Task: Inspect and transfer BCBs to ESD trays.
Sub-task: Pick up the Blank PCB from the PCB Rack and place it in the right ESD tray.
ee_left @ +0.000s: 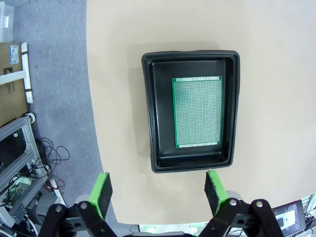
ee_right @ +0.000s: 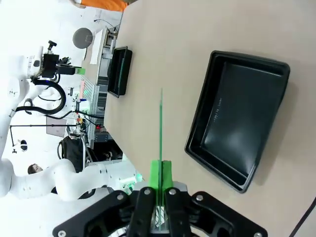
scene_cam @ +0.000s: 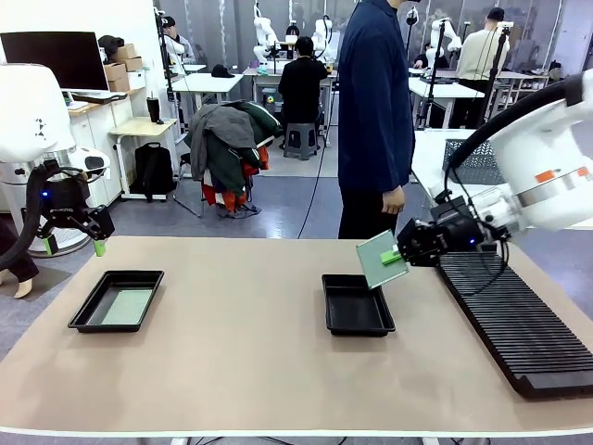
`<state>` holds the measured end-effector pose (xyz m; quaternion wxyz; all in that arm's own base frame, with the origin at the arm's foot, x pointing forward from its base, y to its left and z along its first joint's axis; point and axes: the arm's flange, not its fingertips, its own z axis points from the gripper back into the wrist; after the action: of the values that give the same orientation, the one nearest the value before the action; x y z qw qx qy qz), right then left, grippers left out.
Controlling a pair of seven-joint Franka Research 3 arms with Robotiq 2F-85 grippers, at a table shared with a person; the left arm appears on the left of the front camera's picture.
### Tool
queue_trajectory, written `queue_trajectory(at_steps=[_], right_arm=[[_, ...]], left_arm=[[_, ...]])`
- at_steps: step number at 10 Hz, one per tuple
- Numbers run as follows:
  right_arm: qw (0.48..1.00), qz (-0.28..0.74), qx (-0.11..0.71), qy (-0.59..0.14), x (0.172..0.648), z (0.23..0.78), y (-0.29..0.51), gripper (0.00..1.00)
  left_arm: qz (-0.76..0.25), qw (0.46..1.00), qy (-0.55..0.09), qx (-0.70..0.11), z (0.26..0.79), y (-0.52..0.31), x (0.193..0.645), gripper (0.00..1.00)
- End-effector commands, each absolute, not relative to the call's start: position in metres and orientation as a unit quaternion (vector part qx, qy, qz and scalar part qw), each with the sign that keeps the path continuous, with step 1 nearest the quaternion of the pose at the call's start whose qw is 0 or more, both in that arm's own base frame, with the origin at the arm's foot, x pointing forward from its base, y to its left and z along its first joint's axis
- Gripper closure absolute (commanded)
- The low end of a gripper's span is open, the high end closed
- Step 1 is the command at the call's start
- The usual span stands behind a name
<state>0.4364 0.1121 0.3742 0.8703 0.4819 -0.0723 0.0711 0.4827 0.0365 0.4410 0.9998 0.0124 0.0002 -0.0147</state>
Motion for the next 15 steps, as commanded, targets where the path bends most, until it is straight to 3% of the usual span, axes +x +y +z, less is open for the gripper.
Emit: queue_trajectory(at_steps=[1, 7, 15], right_arm=[[0.864, 0.056, 0.493, -0.082, 0.451, 0.350, 0.131, 0.97], [0.869, 0.006, 0.493, -0.048, 0.468, 0.292, 0.150, 0.97], [0.894, -0.021, 0.446, -0.038, 0.469, 0.271, 0.174, 0.97]], left_arm=[[-0.015, 1.000, -0.002, 0.013, 0.440, 0.037, 0.483, 0.00], [-0.015, 1.000, -0.002, 0.013, 0.440, 0.037, 0.483, 0.00], [-0.015, 1.000, -0.002, 0.013, 0.440, 0.037, 0.483, 0.00]])
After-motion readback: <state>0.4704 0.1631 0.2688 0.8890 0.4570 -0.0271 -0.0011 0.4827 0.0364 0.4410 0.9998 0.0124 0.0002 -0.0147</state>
